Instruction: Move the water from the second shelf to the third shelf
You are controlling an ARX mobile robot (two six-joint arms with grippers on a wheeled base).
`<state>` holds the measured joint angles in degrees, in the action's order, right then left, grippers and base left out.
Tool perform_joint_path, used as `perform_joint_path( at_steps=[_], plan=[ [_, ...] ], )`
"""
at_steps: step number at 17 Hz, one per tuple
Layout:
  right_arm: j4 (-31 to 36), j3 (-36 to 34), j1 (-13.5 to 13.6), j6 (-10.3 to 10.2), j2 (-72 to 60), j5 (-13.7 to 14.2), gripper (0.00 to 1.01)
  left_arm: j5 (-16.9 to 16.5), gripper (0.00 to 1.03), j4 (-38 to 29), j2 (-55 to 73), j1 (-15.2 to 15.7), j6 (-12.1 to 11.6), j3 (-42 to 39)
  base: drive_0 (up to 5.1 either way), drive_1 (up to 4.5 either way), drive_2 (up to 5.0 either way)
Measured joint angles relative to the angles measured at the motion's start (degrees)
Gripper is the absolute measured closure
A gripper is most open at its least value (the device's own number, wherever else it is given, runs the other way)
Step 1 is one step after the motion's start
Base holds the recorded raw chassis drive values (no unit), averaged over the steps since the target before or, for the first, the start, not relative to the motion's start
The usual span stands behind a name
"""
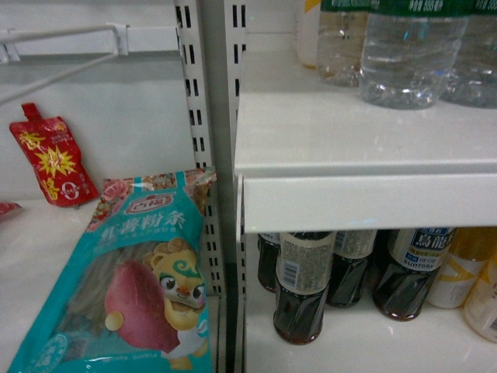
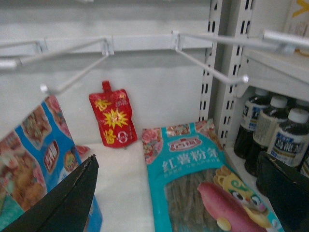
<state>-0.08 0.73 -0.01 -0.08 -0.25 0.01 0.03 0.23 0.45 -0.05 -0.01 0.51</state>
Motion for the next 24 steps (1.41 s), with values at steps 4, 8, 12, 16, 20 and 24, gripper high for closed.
perform_joint_path(
  at_steps=[4,8,12,16,20,24],
  plan=[
    [-0.13,0.00,0.00,0.15,0.00,-0.04,0.03,0.00,0.05,-0.07,0.00,0.00,-0.02,0.00,0.0,0.00,0.0],
    [-0.11,0.00,0.00,0.07,0.00,0.00,0.03,-0.02,0.05,-0.07,0.00,0.00,-0.02,0.00,0.0,0.00,0.0],
    [-0.22,0.00,0.00,0.09,0.00,0.02,0.03,0.09,0.05,0.13,0.00,0.00,-0.02,0.00,0.0,0.00,0.0],
    [-0.22,0.00,0.00,0.11,0.00,0.02,0.03,-0.02,0.05,0.09,0.00,0.00,-0.02,0.00,0.0,0.00,0.0],
    [-0.22,0.00,0.00,0.11,0.00,0.02,0.03,-0.02,0.05,0.07,0.00,0.00,-0.02,0.00,0.0,0.00,0.0],
    [-0.22,0.00,0.00,0.11,0.00,0.02,0.03,-0.02,0.05,0.07,0.00,0.00,-0.02,0.00,0.0,0.00,0.0]
  ],
)
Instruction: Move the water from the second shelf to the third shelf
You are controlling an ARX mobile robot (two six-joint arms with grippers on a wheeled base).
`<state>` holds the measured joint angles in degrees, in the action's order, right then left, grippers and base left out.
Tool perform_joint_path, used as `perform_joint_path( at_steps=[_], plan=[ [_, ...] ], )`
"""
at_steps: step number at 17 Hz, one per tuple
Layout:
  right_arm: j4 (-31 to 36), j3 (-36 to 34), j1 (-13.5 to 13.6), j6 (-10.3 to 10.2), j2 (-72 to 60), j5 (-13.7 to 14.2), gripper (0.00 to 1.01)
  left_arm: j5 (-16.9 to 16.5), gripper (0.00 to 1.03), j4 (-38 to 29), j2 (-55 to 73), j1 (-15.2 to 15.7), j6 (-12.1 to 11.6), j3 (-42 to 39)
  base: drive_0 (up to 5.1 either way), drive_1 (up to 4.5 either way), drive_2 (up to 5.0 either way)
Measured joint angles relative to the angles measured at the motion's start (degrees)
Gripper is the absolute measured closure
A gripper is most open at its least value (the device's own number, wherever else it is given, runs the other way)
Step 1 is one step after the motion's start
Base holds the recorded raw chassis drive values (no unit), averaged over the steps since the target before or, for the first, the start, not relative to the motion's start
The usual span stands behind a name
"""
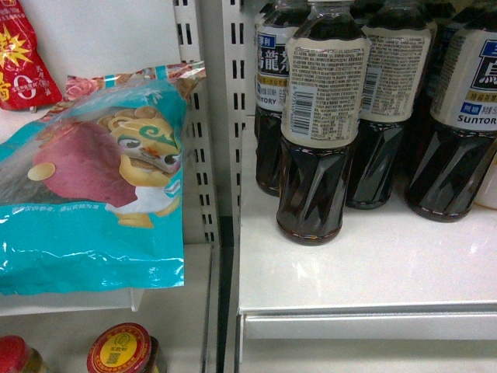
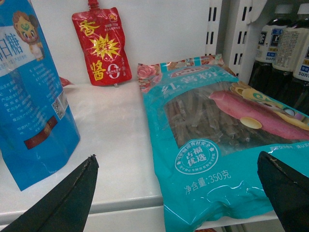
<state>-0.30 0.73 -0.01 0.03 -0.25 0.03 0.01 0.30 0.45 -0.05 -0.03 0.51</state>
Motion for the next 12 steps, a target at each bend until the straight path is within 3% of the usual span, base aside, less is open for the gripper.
perform_joint_path(
  at_steps=[12],
  plan=[
    [0.00,0.00,0.00,0.00,0.00,0.00,0.03,0.00,0.05,0.00,0.00,0.00,0.00,0.00,0.0,0.00,0.0]
  ],
)
